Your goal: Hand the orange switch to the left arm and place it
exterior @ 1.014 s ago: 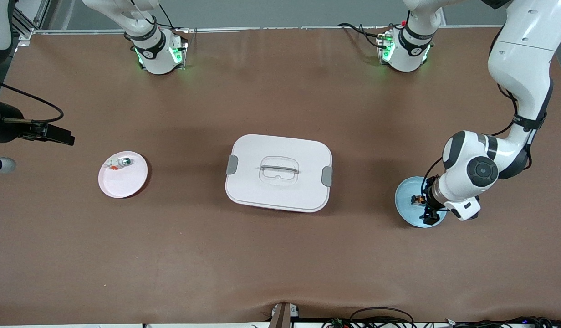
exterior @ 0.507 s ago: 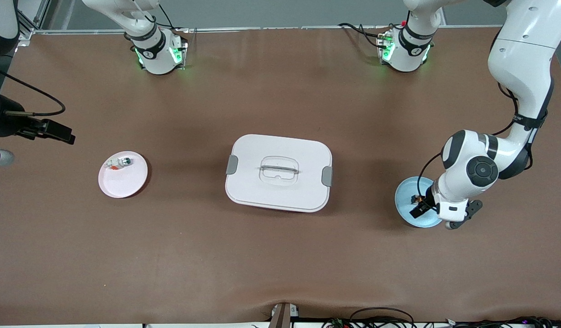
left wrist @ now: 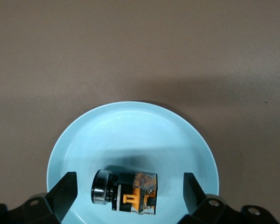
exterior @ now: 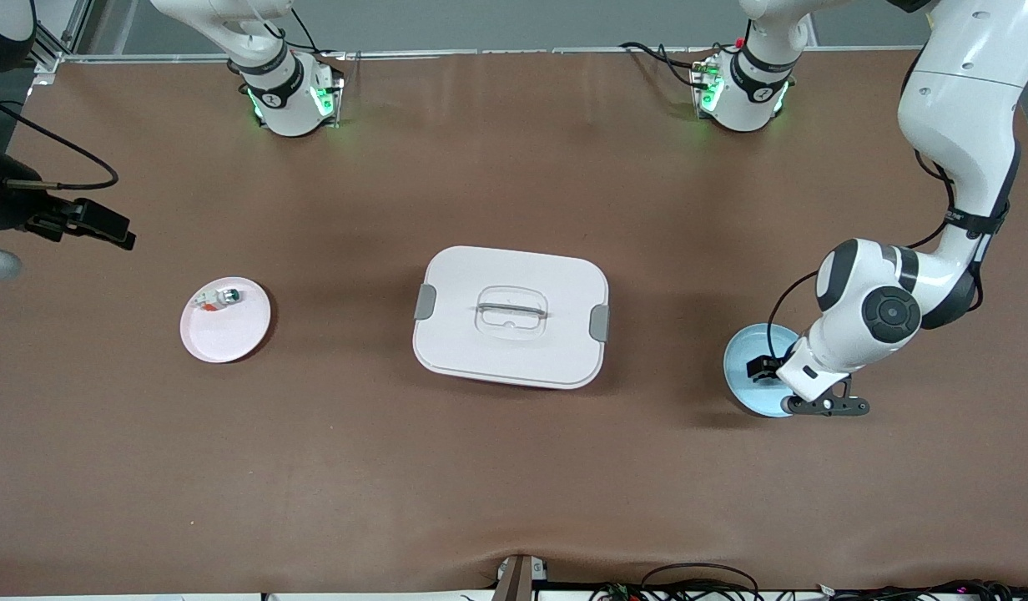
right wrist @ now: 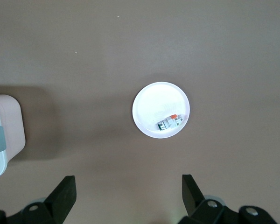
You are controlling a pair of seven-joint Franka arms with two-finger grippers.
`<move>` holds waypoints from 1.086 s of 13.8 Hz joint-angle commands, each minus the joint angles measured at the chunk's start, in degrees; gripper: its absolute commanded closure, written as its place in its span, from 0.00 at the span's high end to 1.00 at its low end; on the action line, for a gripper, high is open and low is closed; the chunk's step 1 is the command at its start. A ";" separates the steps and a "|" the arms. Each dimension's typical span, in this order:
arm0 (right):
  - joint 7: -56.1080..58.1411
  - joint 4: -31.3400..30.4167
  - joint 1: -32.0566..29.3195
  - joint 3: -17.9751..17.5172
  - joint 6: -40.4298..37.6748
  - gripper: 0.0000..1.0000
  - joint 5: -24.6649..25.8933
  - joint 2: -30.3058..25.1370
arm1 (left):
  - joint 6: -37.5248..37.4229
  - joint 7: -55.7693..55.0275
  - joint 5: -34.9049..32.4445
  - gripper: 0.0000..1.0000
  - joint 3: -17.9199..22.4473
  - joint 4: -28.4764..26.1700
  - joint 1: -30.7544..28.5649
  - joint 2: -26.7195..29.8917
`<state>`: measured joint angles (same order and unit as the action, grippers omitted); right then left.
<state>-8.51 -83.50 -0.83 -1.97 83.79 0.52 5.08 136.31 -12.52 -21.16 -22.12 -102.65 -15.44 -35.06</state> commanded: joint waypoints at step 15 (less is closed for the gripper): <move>-0.19 -6.59 -0.58 0.21 2.43 1.00 -2.28 -5.17 | -21.26 7.49 14.99 1.00 -0.74 13.18 -5.73 14.04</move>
<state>-8.52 -88.42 -1.01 -1.53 85.14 -1.43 1.49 117.82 -8.16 -8.94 -22.25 -91.49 -19.79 -21.66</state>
